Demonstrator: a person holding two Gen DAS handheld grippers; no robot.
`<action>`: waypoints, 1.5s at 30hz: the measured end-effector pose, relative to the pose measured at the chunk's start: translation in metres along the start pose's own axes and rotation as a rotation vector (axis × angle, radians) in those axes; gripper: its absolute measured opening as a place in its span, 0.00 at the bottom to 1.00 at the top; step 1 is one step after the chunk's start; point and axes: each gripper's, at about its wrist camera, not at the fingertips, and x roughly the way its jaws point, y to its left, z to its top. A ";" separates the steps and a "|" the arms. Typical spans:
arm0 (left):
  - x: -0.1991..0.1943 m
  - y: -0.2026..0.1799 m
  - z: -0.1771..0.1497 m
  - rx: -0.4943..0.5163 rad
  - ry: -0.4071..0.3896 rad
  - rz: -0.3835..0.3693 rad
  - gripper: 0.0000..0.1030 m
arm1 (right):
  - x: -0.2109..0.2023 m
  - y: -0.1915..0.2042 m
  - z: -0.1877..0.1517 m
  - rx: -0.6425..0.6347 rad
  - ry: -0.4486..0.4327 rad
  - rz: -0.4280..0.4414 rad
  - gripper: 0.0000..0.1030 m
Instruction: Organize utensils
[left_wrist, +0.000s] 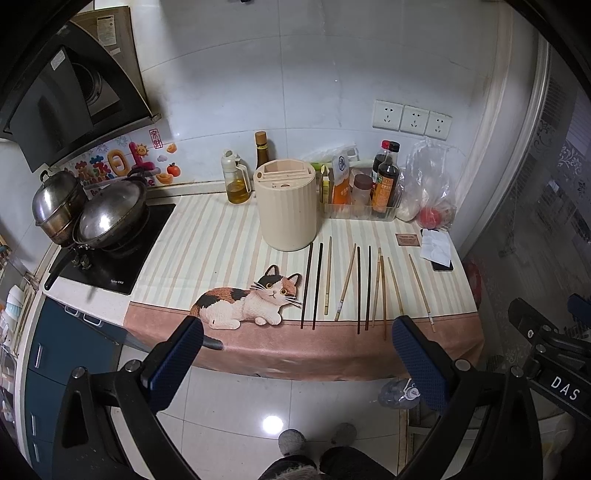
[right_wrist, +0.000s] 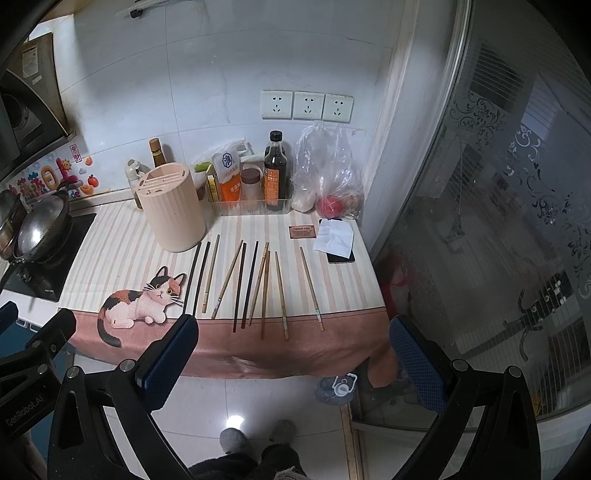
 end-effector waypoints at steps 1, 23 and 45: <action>0.000 0.000 0.000 -0.001 -0.001 0.000 1.00 | 0.000 0.000 0.000 -0.001 0.000 0.000 1.00; -0.001 -0.005 0.003 0.000 -0.004 -0.001 1.00 | -0.002 0.001 0.000 -0.001 -0.001 -0.001 1.00; 0.130 0.023 0.046 0.038 -0.016 0.115 1.00 | 0.116 -0.003 0.017 0.154 0.083 0.048 0.80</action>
